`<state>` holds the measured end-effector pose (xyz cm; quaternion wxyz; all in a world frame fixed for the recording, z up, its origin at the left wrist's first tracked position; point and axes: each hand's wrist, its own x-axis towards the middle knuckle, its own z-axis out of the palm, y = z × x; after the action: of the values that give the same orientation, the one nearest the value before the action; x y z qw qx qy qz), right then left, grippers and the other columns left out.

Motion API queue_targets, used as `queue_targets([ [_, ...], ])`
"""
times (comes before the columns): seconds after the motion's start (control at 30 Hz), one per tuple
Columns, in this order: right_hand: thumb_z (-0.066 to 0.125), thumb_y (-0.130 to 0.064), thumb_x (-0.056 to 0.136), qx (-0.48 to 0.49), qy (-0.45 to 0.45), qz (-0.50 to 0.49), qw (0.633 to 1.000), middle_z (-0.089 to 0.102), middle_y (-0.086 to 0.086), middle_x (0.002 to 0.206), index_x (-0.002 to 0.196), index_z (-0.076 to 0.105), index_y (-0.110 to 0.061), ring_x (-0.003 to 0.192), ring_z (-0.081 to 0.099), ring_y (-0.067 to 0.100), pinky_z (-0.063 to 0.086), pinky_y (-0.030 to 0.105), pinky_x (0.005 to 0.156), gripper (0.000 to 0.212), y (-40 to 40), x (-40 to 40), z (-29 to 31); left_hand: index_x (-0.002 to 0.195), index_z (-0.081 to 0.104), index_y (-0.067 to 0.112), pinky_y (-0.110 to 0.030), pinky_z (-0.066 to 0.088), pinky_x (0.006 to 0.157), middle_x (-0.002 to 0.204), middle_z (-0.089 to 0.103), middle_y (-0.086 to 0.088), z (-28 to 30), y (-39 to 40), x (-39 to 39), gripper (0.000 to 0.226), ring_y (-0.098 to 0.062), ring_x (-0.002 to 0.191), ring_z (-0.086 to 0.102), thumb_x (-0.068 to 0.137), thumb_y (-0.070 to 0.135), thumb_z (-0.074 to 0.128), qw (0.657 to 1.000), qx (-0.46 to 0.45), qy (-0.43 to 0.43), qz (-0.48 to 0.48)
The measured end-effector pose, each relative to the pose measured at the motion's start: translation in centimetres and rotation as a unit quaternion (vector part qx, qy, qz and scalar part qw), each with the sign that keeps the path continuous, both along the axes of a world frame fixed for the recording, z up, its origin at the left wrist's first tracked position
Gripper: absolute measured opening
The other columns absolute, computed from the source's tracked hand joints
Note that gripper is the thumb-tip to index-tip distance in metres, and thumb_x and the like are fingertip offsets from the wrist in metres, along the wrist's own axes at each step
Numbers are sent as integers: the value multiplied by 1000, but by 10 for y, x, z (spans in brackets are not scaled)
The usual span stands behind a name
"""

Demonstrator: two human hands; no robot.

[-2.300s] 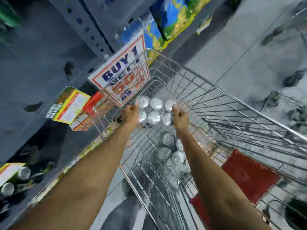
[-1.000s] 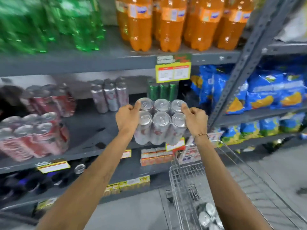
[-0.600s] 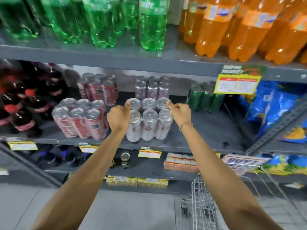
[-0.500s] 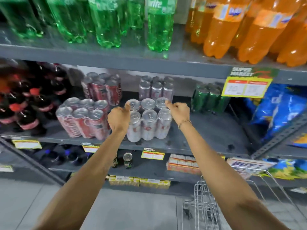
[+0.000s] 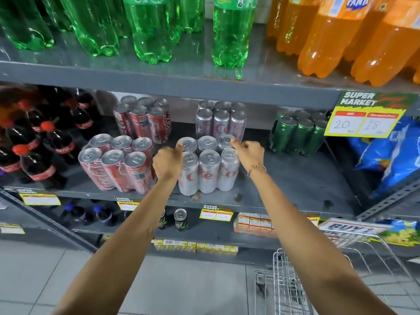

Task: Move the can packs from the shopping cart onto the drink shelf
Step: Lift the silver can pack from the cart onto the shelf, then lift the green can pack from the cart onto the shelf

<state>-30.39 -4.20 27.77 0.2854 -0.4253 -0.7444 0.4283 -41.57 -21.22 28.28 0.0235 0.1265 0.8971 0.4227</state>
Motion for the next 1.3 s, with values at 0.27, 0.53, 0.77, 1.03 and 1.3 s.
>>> queue_targets([
  [0.27, 53, -43, 80, 69, -55, -30, 996, 59, 6, 65, 57, 51, -14, 66, 56, 23, 48, 31, 65, 37, -13, 10, 3, 96, 55, 2, -36, 40, 70, 104, 59, -24, -1, -15, 0, 32, -38, 89, 58, 92, 33, 49, 994, -17, 107, -15],
  [0.53, 48, -31, 87, 104, 78, -150, 980, 49, -5, 53, 74, 52, -15, 52, 49, 3, 35, 12, 49, 21, -63, 109, -10, 79, 55, 14, -20, 39, 57, 61, 58, 1, 4, 19, 108, 18, -7, 57, 53, 89, 29, 57, 942, 170, 37, -287],
  [0.77, 53, -30, 86, 4, 99, -316, 943, 57, 0, 61, 76, 56, -16, 58, 52, 11, 44, 34, 64, 17, -78, 285, -52, 77, 59, 14, -5, 37, 55, 58, 54, 11, -37, 66, 259, 14, 10, 53, 51, 87, 23, 61, 859, 114, -87, -491],
  [1.03, 51, -27, 83, -160, 8, -556, 816, 65, 17, 75, 72, 54, -13, 74, 59, 29, 47, 42, 71, 18, -130, 478, -164, 97, 63, 1, -33, 43, 69, 98, 69, -21, -132, 99, 432, 23, -31, 86, 63, 91, 21, 53, 741, -182, -172, -623],
  [1.3, 37, -15, 90, -398, -121, -472, 777, 60, 32, 105, 115, 50, 11, 94, 57, 39, 42, 38, 79, 39, -172, 553, -274, 115, 57, -9, -47, 49, 91, 128, 57, -28, -250, 97, 493, 37, -41, 112, 58, 85, 13, 57, 700, -377, -151, -588],
])
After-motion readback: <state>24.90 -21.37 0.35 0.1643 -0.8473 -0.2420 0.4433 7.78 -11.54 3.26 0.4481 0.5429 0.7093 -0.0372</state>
